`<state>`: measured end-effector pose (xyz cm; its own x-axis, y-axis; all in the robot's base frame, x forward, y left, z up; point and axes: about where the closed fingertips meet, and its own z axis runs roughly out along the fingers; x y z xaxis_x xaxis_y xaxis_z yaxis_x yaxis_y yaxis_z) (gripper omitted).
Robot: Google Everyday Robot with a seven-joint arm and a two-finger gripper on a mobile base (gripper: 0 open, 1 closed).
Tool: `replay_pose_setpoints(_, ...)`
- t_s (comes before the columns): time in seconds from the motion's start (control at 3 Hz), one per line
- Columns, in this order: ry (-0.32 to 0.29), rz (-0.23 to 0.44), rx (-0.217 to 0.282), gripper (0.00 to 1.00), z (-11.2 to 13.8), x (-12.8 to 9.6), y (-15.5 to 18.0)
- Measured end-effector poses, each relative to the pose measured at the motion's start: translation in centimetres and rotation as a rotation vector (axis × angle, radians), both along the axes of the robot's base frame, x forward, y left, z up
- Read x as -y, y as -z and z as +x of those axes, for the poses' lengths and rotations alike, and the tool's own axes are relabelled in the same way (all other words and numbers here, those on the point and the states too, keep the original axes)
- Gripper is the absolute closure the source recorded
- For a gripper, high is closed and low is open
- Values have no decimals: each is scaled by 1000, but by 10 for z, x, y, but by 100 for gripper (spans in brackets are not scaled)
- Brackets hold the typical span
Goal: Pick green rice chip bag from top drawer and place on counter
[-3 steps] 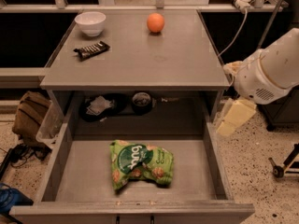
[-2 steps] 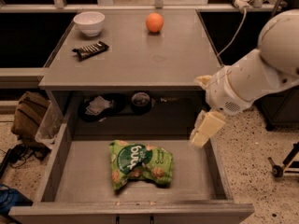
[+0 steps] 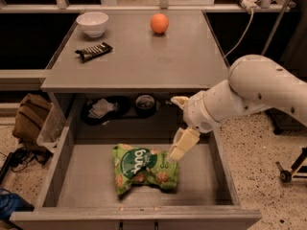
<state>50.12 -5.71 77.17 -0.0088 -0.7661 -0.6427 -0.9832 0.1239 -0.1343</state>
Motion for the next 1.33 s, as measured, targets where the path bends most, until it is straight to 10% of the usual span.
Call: replay_pose_setpoints(1.33,39,44,-38,0,-37,-42,63)
